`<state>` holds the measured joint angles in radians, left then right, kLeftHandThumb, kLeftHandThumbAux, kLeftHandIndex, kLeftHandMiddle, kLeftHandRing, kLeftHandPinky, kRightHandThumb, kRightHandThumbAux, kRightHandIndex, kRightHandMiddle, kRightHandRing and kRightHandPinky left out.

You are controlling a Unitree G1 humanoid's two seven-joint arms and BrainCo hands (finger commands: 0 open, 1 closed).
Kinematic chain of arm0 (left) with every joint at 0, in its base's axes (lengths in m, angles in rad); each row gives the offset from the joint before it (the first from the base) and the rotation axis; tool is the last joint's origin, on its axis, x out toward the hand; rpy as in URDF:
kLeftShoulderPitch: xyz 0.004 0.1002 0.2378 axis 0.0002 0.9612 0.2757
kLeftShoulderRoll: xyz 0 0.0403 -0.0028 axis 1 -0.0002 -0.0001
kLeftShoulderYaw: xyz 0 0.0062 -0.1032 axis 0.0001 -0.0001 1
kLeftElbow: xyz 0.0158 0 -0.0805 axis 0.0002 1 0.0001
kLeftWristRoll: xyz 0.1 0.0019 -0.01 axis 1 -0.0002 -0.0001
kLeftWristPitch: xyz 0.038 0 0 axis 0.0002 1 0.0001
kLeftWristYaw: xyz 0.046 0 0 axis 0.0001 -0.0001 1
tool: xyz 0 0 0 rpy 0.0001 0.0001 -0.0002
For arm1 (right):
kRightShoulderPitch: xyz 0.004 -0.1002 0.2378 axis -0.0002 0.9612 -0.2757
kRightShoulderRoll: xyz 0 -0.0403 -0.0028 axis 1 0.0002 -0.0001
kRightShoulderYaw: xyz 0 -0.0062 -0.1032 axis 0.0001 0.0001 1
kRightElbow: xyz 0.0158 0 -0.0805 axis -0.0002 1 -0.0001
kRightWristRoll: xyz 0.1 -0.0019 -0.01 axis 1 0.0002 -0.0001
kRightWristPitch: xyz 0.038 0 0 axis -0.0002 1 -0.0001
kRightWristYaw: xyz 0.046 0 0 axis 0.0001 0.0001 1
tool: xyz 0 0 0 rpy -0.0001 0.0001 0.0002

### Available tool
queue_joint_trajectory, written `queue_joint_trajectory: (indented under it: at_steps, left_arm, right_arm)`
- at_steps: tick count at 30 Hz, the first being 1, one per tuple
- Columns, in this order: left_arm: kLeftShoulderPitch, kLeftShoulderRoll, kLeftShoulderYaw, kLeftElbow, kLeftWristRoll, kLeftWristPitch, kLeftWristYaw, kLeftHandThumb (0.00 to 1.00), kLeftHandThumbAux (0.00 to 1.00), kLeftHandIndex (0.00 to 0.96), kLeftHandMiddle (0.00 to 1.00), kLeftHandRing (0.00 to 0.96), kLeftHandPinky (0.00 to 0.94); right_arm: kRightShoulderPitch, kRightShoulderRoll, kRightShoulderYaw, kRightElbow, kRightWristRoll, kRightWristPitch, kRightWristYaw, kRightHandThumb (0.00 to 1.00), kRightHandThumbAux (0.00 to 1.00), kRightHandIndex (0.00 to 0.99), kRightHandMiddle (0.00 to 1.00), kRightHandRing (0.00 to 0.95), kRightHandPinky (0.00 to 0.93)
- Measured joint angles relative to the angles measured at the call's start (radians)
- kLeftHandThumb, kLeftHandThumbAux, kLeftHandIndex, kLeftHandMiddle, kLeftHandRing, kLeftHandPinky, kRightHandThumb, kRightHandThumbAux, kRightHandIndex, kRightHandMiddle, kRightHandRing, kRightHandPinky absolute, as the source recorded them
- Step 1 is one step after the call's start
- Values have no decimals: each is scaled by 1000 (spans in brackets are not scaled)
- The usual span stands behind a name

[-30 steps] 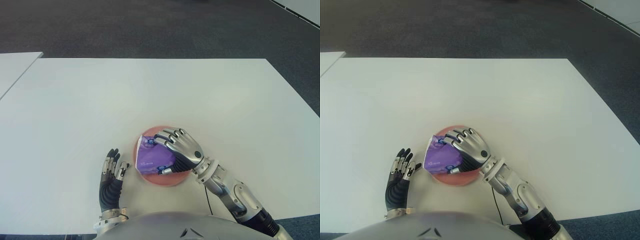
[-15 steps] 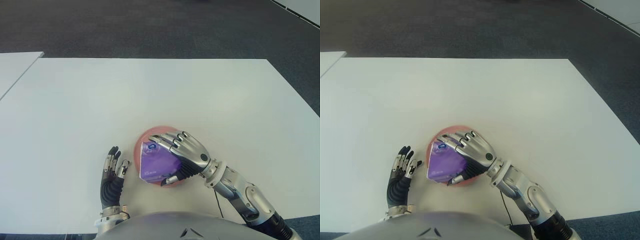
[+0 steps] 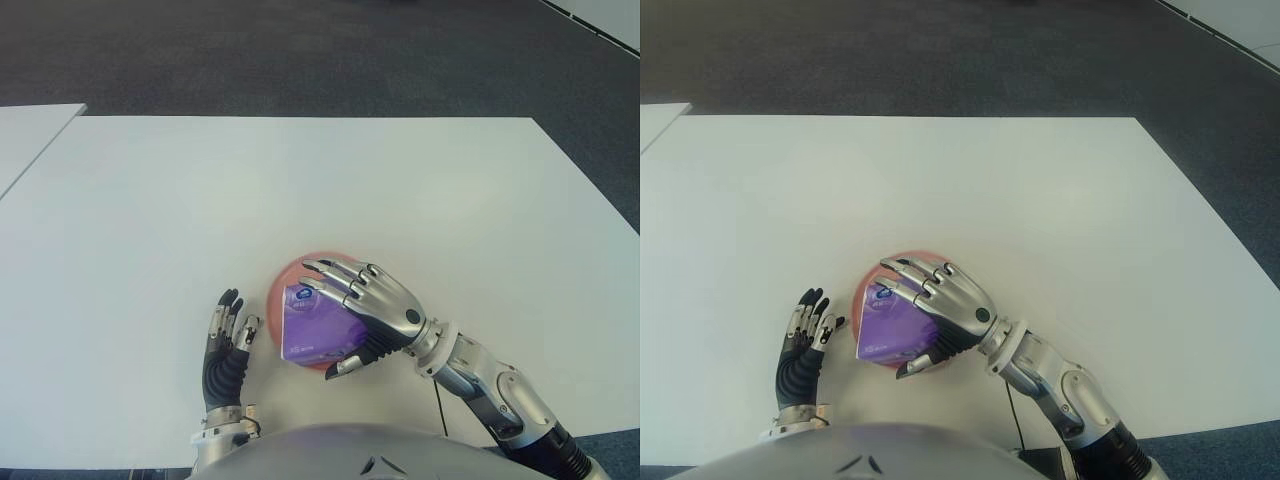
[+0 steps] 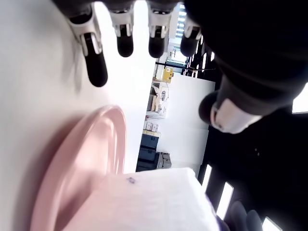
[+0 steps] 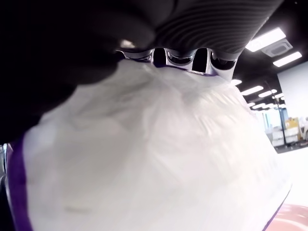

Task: Put the tissue paper into the plate.

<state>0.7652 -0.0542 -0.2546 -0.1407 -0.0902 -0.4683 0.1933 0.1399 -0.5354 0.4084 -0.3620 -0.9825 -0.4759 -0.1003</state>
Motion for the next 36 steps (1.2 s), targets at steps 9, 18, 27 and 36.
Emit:
queue_joint_trajectory:
  at_steps: [9, 18, 27, 36]
  left_arm:
    - [0, 0, 0, 0, 5, 0, 0, 116, 599, 43, 67, 30, 26]
    - [0, 0, 0, 0, -20, 6, 0, 120, 606, 45, 72, 38, 29]
    - [0, -1, 1, 4, 4, -10, 0, 108, 607, 46, 80, 45, 45]
    - [-1, -2, 1, 8, 2, -18, 0, 106, 610, 47, 88, 52, 46]
  right_arm:
    - [1, 0, -18, -1, 46, 1, 72, 168, 333, 0, 0, 0, 0]
    - [6, 5, -36, -1, 66, 2, 95, 168, 327, 0, 0, 0, 0]
    - [6, 11, -42, 3, 67, 2, 98, 157, 322, 0, 0, 0, 0]
    - [5, 31, -47, 23, 67, 5, 88, 173, 314, 0, 0, 0, 0]
